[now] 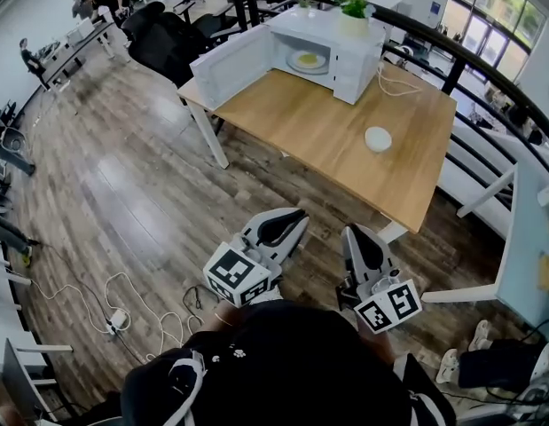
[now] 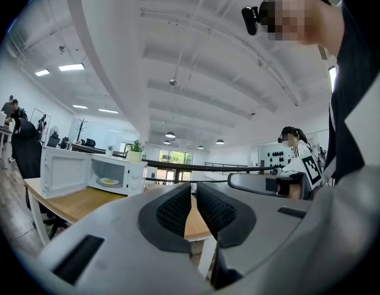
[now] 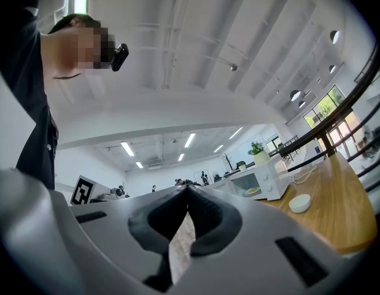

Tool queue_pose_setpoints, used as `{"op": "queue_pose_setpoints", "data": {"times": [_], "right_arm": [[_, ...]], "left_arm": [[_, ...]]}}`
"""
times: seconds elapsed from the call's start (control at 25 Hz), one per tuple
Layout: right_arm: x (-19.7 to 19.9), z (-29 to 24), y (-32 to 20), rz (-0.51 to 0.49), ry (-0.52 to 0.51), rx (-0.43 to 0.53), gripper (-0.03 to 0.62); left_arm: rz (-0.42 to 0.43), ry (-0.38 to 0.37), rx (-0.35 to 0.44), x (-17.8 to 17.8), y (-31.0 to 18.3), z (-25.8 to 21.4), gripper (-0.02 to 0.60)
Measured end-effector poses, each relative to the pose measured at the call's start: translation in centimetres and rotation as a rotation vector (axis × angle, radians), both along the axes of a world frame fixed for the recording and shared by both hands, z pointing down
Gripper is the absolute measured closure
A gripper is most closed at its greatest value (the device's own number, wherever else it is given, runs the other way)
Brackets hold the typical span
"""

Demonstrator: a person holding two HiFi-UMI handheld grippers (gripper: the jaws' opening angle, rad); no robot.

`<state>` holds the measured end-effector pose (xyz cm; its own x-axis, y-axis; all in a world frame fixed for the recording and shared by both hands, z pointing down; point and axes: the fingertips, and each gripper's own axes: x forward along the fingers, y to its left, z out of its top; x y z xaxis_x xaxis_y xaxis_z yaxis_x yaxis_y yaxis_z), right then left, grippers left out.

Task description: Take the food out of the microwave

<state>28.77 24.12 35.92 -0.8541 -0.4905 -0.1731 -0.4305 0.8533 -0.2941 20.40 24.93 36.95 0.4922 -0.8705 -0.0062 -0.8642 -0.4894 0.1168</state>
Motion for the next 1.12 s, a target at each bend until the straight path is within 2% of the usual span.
{"op": "queue_pose_setpoints", "data": {"times": [0.44, 0.8, 1.12], "right_arm": [[-6.8, -0.8, -4.8, -0.007, 0.032, 0.024, 0.594], [-13.2, 0.5, -8.5, -0.017, 0.079, -0.024, 0.594], [-18.1, 1.1, -11.2, 0.002, 0.108, -0.041, 0.594]], "left_arm": [[0.016, 0.015, 0.026, -6.4, -4.9, -0.6, 0.546], [-0.001, 0.054, -0.026, -13.0, -7.8, 1.4, 0.546], [0.02, 0.069, -0.022, -18.0, -10.7, 1.6, 0.546]]}}
